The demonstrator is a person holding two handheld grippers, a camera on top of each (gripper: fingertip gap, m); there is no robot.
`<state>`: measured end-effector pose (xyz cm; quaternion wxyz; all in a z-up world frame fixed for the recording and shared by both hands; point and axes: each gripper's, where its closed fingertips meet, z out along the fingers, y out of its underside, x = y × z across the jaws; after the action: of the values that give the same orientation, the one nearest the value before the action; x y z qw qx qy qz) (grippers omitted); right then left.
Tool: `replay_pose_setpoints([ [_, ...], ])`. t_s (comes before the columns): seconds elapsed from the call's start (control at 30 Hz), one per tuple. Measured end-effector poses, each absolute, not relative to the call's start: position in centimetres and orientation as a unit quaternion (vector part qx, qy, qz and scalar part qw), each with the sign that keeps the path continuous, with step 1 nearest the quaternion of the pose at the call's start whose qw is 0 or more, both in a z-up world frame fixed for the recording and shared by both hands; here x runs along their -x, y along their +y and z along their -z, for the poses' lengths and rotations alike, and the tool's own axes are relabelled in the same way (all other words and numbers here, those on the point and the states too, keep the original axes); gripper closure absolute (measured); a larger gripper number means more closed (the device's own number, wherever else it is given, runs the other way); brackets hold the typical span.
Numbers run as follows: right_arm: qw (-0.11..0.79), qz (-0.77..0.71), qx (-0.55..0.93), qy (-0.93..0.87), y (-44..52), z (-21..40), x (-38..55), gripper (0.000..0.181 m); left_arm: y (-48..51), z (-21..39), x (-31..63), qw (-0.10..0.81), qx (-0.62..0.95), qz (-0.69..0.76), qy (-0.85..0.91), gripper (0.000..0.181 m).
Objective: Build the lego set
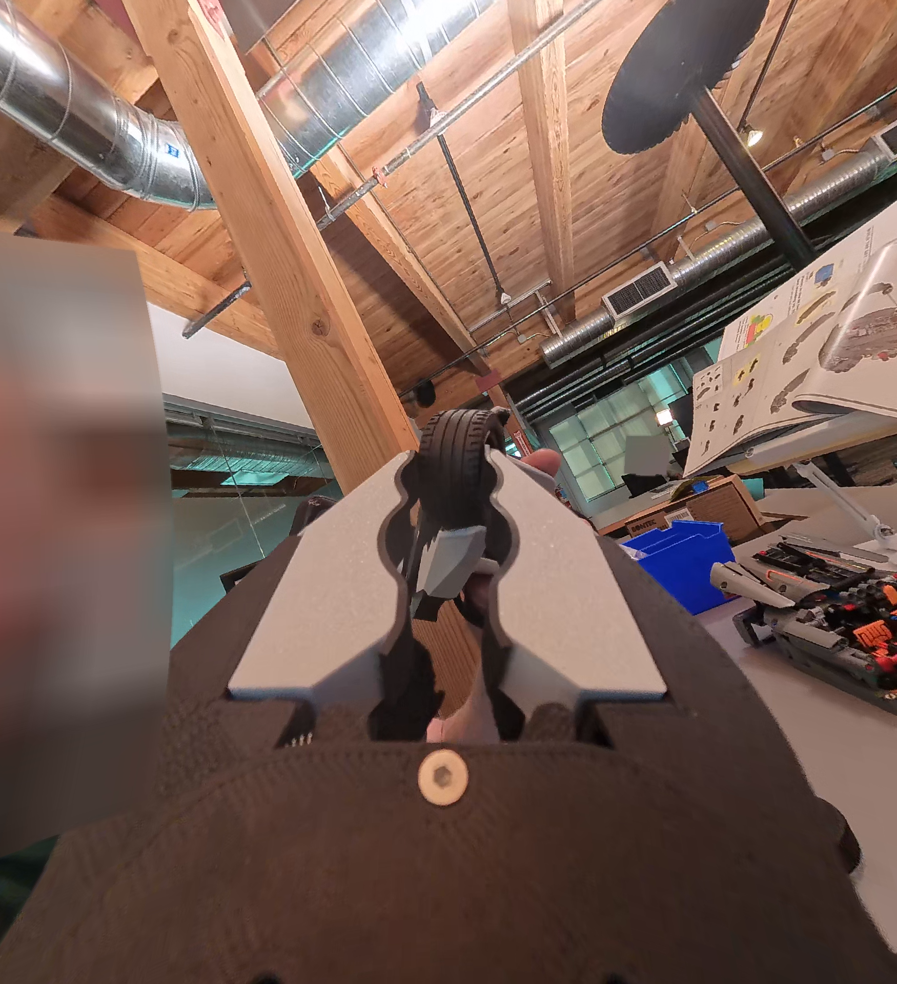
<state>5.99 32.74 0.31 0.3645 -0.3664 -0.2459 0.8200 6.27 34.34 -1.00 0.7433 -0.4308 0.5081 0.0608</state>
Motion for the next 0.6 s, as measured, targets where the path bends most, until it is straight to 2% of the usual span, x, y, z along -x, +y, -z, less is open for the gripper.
replay_pose_setpoints([
  [0.13, 0.376, -0.812, 0.372, -0.247, 32.8, -0.4, -5.9, 0.161, 34.4, 0.9, -6.3, 0.746, 0.432, -0.058, 0.504, 0.138],
  [0.23, 0.417, -0.767, 0.413, -0.26, 33.3, 0.2, -5.5, 0.161, 34.5, 0.9, -6.2, 0.743, 0.439, -0.08, 0.499, 0.124],
  [0.33, 0.451, -0.707, 0.456, -0.296, 32.9, 0.7, -4.7, 0.16, 34.4, 1.6, -6.2, 0.723, 0.446, -0.124, 0.513, 0.126],
  [0.4, 0.468, -0.67, 0.481, -0.318, 32.7, 0.9, -4.1, 0.16, 34.5, 1.6, -5.4, 0.716, 0.46, -0.144, 0.505, 0.135],
  [0.53, 0.472, -0.634, 0.5, -0.354, 31.6, 1.0, -1.7, 0.158, 33.4, 1.6, -3.1, 0.718, 0.485, -0.131, 0.481, 0.136],
  [0.6, 0.463, -0.631, 0.5, -0.37, 30.9, 1.1, 0.0, 0.152, 32.6, 2.0, -1.5, 0.712, 0.503, -0.122, 0.476, 0.136],
])
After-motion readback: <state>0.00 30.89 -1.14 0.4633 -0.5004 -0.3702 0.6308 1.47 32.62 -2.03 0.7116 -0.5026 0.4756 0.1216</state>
